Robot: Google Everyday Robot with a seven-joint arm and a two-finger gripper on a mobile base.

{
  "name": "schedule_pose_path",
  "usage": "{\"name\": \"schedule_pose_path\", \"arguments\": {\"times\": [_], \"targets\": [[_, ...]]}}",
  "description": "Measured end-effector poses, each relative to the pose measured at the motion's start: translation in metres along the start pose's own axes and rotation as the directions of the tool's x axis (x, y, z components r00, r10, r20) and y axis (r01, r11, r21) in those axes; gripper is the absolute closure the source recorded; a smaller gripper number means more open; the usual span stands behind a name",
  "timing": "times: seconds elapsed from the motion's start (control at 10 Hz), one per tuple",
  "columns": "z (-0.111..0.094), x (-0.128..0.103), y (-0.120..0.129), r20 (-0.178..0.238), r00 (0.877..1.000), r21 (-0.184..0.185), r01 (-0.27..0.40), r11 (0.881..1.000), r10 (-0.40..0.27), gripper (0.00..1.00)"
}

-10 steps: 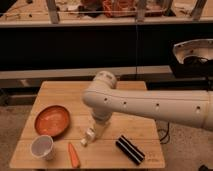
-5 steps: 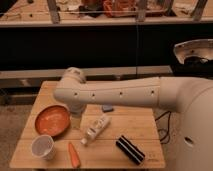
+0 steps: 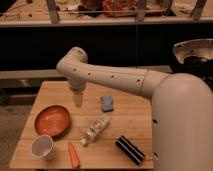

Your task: Move the arm in a circular motion

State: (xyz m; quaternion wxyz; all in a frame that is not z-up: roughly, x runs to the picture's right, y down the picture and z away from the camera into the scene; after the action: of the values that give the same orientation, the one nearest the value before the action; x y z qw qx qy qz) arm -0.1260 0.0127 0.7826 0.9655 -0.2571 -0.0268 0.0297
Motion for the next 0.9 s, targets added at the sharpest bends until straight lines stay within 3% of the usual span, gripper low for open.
{"name": "schedule_pose_path", "arguments": {"times": [0.2,0.4,0.6,0.9], "targets": [[0.003,0.011,-0.044,0.003,0.998,0.002,0.061,0.998,-0.061,0.20],[0.002,0.043,-0.069,-0.016,0.998,-0.002,0.064,0.998,-0.064,0.20],[-0.006,0.099,-0.078,-0.042,0.999,-0.005,0.017,1.000,-0.017,0.20],[-0.016,0.164,-0.070,-0.075,0.995,-0.004,-0.060,0.998,0.059,0.20]]}}
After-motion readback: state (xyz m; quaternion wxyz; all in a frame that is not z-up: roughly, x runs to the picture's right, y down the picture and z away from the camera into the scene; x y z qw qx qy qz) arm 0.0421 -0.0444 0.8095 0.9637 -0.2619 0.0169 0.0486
